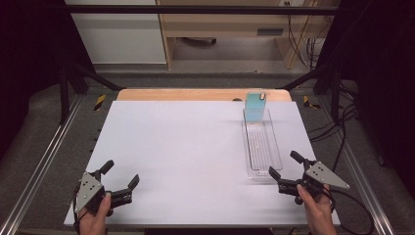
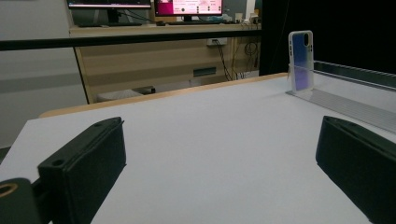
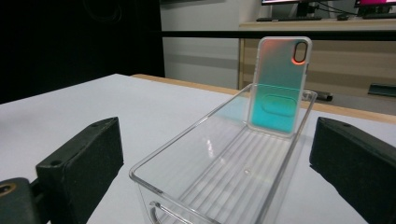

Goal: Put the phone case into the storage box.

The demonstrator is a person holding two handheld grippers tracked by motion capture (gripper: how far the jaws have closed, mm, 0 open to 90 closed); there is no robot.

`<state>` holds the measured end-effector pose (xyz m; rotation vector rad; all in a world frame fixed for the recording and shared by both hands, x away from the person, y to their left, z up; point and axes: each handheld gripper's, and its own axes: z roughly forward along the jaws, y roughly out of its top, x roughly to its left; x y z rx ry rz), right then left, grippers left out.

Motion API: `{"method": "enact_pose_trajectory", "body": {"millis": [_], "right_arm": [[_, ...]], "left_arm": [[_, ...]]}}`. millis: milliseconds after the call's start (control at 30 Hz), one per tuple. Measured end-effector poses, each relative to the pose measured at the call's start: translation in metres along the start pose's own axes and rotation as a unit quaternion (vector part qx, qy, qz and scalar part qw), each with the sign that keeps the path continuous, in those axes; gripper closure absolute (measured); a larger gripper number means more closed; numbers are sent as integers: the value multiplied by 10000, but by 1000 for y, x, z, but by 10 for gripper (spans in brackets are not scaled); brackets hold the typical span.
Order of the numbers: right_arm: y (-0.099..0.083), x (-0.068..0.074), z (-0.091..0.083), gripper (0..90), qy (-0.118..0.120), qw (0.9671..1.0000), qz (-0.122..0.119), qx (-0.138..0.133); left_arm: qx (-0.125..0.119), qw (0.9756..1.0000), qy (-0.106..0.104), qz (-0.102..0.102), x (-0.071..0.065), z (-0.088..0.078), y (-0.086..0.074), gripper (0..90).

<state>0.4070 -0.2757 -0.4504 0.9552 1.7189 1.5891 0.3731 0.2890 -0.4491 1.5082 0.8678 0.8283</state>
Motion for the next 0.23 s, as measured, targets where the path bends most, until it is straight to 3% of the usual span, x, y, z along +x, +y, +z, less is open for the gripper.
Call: {"method": "enact_pose_trajectory", "body": {"millis": [233], "right_arm": [[-3,2,13,36,28,9999,-125,53]], "left_arm": [[63,10000,34,21,1,3,-2,12]]}}
